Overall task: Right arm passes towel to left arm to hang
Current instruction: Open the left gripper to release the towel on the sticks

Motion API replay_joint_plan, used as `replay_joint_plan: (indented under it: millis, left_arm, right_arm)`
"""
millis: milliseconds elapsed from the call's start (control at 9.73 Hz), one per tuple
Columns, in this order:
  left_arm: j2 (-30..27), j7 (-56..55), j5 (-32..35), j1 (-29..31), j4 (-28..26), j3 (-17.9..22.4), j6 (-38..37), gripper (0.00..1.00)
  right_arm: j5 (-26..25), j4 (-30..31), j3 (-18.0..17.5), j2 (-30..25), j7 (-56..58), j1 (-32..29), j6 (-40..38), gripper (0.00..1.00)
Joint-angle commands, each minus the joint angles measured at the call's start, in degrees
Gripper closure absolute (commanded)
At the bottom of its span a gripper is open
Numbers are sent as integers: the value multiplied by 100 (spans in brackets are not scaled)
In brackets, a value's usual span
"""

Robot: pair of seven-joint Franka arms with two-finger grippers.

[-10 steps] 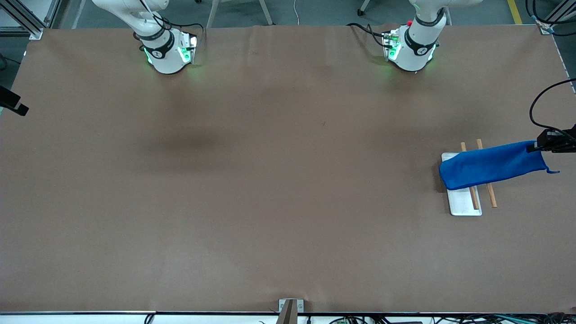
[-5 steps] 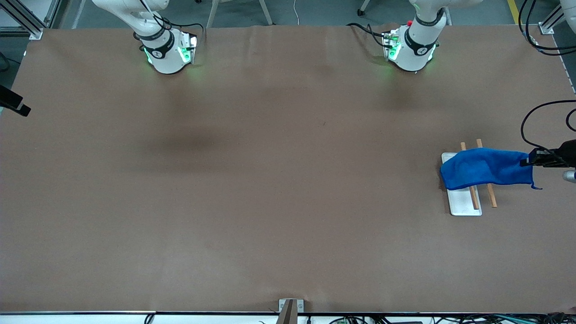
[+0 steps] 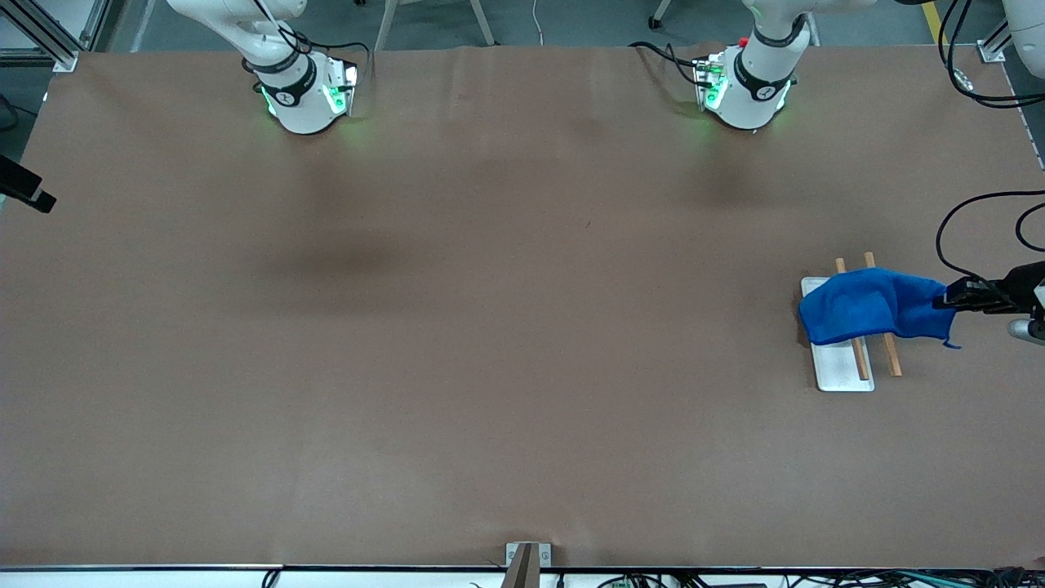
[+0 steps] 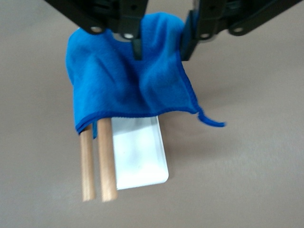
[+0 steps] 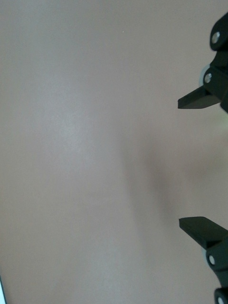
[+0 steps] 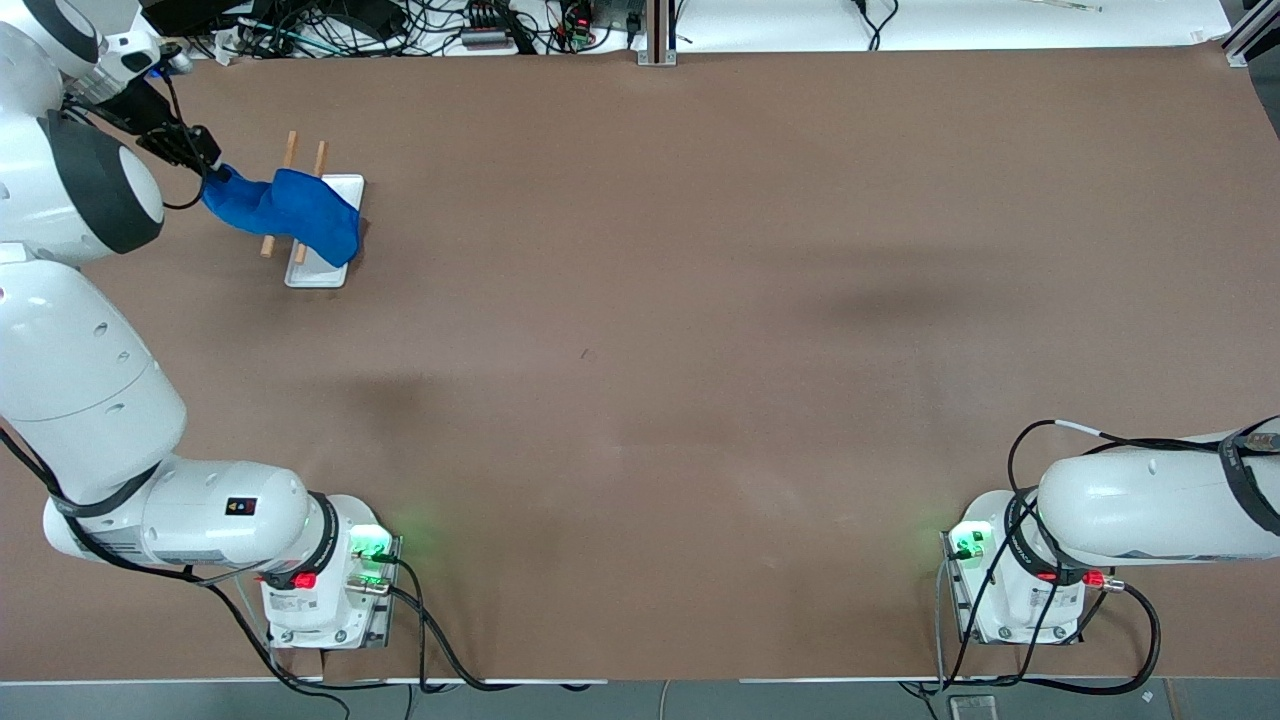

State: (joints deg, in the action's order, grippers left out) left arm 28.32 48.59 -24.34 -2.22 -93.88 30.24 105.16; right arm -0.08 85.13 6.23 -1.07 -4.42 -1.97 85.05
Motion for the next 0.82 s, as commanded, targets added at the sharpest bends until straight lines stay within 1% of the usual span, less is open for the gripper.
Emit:
replay_joint_plan:
  millis: [0, 103, 205, 308, 411, 514, 616, 719]
  left_arm:
    - [-19, 64, -80, -68, 229, -10, 23, 0]
    - [-219, -15, -106, -33, 326, -97, 31, 0]
    - [-291, -129, -89, -50, 475, -98, 31, 0]
    - [-500, -278, -54, -59, 502, -176, 31, 0]
    - [-772, -671, 42, -59, 476, -420, 31, 0]
    - [-1036, -1145, 383, -67, 459, -667, 31, 0]
    - [-1300, -1698, 952, -41, 450, -1139, 31, 0]
    - [-1529, -1982, 1305, -41, 397, -1492, 31, 0]
  right_arm:
    - [-72, 74, 10, -68, 29, 21, 100, 0]
    - [-72, 74, 1, -68, 29, 30, 108, 0]
    - [-72, 74, -43, -68, 29, 13, 82, 0]
    - [-72, 74, -52, -68, 38, 13, 65, 0]
    - [-72, 74, -60, -77, 29, 30, 47, 0]
    - [-72, 56, -78, -77, 3, 30, 73, 0]
    - [-72, 65, -87, -77, 3, 4, 38, 0]
    - [-72, 56, -87, -77, 3, -14, 38, 0]
